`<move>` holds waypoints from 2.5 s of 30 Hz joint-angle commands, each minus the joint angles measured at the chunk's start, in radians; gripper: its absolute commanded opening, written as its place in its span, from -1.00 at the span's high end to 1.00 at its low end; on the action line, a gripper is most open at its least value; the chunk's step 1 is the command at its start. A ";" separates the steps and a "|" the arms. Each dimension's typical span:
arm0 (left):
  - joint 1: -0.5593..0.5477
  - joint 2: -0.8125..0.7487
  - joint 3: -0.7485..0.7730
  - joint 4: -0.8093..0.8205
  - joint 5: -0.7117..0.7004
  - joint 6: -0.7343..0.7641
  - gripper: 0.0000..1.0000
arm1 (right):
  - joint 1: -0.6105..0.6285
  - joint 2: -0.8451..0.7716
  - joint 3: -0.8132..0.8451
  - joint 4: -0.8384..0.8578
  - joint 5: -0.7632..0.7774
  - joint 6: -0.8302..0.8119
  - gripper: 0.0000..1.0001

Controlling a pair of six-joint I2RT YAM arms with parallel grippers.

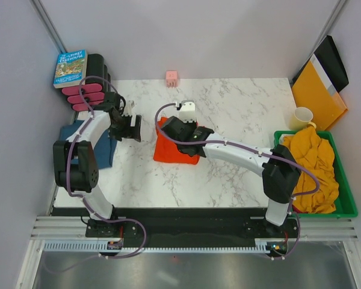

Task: Fold and stack the t-shirts
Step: Put the neatly folded tshirt into the corner of the board with the left arm

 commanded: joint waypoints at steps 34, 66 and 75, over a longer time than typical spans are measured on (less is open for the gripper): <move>0.016 0.126 -0.038 0.205 0.568 -0.028 -0.99 | -0.102 0.311 0.183 0.066 -0.263 0.123 1.00; -0.187 0.302 0.051 0.185 0.162 -0.102 -0.56 | -0.101 0.324 0.088 0.041 -0.304 0.214 1.00; -0.196 0.295 0.039 0.160 0.242 -0.105 -0.23 | -0.099 0.320 0.091 0.042 -0.303 0.212 1.00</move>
